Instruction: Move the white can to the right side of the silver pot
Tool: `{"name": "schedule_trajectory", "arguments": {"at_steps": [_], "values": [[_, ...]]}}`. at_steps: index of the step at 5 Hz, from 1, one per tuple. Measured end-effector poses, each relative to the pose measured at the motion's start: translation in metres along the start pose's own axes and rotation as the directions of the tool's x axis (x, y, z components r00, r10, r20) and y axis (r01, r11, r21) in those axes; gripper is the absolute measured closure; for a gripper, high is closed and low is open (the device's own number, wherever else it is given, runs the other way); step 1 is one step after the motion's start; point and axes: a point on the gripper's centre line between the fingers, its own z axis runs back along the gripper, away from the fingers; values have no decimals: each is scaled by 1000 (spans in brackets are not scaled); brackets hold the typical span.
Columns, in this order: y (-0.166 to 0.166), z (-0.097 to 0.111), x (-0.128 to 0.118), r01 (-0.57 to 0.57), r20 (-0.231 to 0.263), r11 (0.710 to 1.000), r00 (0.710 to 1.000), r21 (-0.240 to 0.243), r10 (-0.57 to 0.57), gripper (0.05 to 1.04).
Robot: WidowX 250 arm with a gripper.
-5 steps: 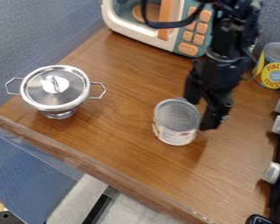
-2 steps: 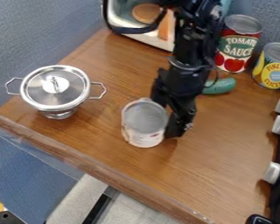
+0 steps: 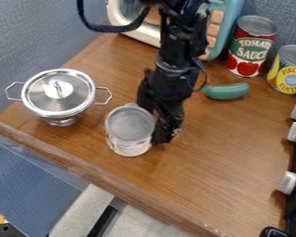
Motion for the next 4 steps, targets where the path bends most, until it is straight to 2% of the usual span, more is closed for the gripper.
{"name": "schedule_trajectory", "arguments": {"at_steps": [1, 2, 3, 4], "values": [[-3, 2, -1, 7, 13, 1000, 1000, -9, -7, 85], [-3, 15, 12, 5, 75, 1000, 997, -20, -3, 85], [-3, 36, 29, 8, 144, 999, 990, -49, -1, 85], [13, 57, 33, -69, 262, 997, 962, -22, 72, 85]]}}
